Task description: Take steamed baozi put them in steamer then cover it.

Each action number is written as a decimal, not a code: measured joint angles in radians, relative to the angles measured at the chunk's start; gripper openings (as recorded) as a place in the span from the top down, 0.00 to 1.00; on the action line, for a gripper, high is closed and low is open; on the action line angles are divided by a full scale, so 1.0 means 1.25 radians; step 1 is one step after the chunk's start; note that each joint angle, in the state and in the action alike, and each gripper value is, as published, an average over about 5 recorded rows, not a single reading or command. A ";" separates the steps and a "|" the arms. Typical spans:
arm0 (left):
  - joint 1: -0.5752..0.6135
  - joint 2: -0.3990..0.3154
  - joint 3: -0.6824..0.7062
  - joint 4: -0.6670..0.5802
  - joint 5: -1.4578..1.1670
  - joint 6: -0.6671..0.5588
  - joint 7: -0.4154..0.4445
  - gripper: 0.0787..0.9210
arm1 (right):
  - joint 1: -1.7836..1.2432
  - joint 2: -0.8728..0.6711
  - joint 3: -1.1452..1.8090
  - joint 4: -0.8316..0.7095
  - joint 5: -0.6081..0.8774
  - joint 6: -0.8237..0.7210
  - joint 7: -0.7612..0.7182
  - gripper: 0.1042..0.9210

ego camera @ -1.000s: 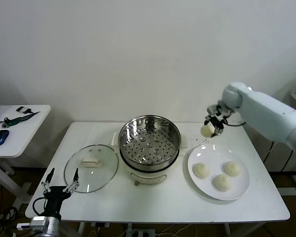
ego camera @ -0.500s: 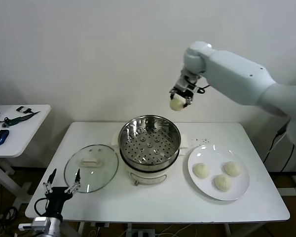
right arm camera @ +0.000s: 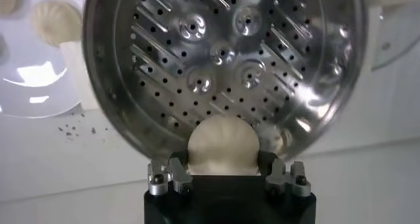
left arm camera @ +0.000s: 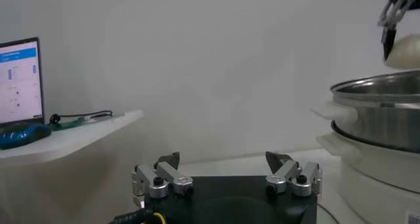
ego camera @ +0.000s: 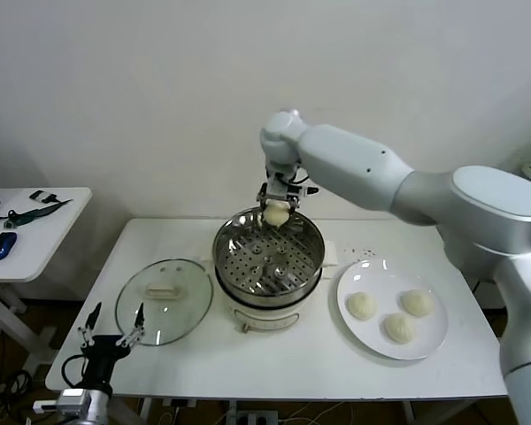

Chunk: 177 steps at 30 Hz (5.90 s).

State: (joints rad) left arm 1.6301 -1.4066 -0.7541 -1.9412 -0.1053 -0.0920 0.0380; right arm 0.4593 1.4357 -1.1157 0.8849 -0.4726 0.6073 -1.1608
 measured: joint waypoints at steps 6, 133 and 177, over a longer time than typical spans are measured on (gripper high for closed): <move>0.003 0.001 0.000 0.003 0.000 -0.002 0.000 0.12 | -0.046 0.025 0.023 -0.022 -0.070 0.020 0.015 0.30; 0.074 -0.017 0.022 -0.022 0.031 -0.016 -0.011 0.12 | 0.092 -0.485 -0.173 0.192 0.725 -0.650 0.054 0.30; 0.054 -0.009 0.033 -0.030 0.041 -0.023 -0.011 0.12 | 0.088 0.015 -0.330 0.054 0.987 -0.767 0.189 0.28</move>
State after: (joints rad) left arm 1.6976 -1.4185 -0.7129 -1.9782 -0.0544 -0.1204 0.0236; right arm 0.5694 1.4551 -1.5278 0.9521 0.7610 -0.3518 -0.9247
